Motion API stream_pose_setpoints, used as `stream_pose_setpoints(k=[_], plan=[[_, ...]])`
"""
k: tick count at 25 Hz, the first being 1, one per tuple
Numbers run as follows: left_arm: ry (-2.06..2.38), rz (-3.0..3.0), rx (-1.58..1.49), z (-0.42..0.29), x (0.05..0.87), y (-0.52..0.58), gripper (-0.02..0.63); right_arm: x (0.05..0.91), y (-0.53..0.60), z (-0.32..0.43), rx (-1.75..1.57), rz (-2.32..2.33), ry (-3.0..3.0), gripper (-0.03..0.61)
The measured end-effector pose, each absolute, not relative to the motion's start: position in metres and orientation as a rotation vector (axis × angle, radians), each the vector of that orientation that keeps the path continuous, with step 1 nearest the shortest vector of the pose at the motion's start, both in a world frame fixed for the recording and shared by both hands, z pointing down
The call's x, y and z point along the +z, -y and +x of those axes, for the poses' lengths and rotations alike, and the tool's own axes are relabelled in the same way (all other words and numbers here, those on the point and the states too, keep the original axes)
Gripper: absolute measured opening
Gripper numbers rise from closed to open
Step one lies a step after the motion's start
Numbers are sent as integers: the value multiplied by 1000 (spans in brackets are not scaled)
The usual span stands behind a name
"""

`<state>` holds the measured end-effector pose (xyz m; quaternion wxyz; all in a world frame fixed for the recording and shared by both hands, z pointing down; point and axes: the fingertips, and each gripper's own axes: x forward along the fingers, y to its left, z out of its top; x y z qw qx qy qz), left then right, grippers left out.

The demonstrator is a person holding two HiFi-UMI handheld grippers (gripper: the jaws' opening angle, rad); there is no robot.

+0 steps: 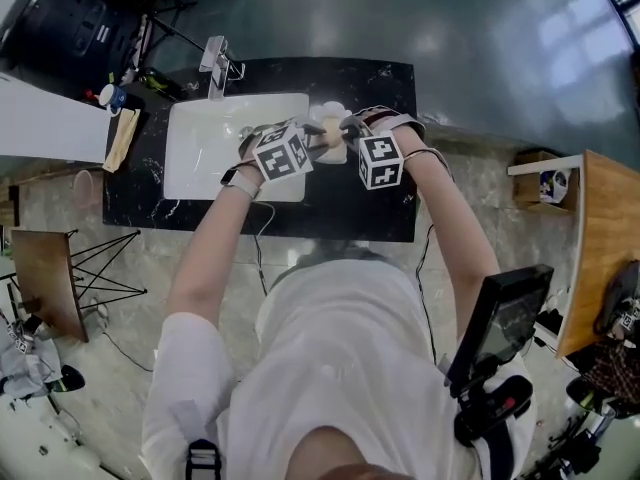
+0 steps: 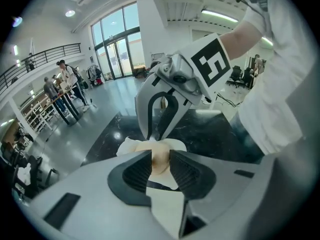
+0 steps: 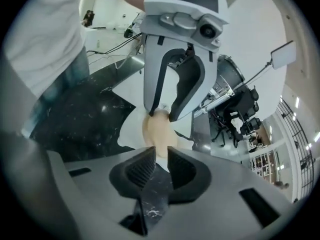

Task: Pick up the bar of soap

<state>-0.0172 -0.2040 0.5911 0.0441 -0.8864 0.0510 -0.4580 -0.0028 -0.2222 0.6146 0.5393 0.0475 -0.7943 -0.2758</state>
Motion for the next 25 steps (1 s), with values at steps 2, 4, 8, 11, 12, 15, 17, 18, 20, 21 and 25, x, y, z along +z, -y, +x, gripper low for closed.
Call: stream_pose_setpoints(k=[2,4,8,11,12,15,17,18,20,21,25], plan=[[-163,-2719,-1388,-17,590,204,95,617,223,-1,-679,41,1835,83],[-171,-2731,-1378,-17,590,204,95,621,225,1,-692,-35,1776,83],[-182,-2746,-1370,-16,590,205,95,626,226,3,-676,-166,1720,83],[-190,-2767,-1351,-14,590,204,95,626,226,1,-681,-233,1707,83],[-192,-2775,-1344,-13,590,204,95,626,226,1,-690,-248,1700,83],[-189,-2788,-1330,-12,591,204,95,627,226,-1,-722,-281,1687,83],[-169,-2788,-1318,-12,591,203,97,628,226,-1,-730,-291,1693,83],[-158,-2801,-1311,-13,590,201,97,628,225,-2,-734,-292,1698,83],[-151,-2866,-1296,-19,584,201,97,628,223,-4,-745,-289,1707,83],[-157,-2898,-1296,-25,580,203,97,628,223,-4,-749,-287,1711,83],[-211,-2839,-1365,-55,584,228,106,627,224,-3,-748,-270,1728,83]])
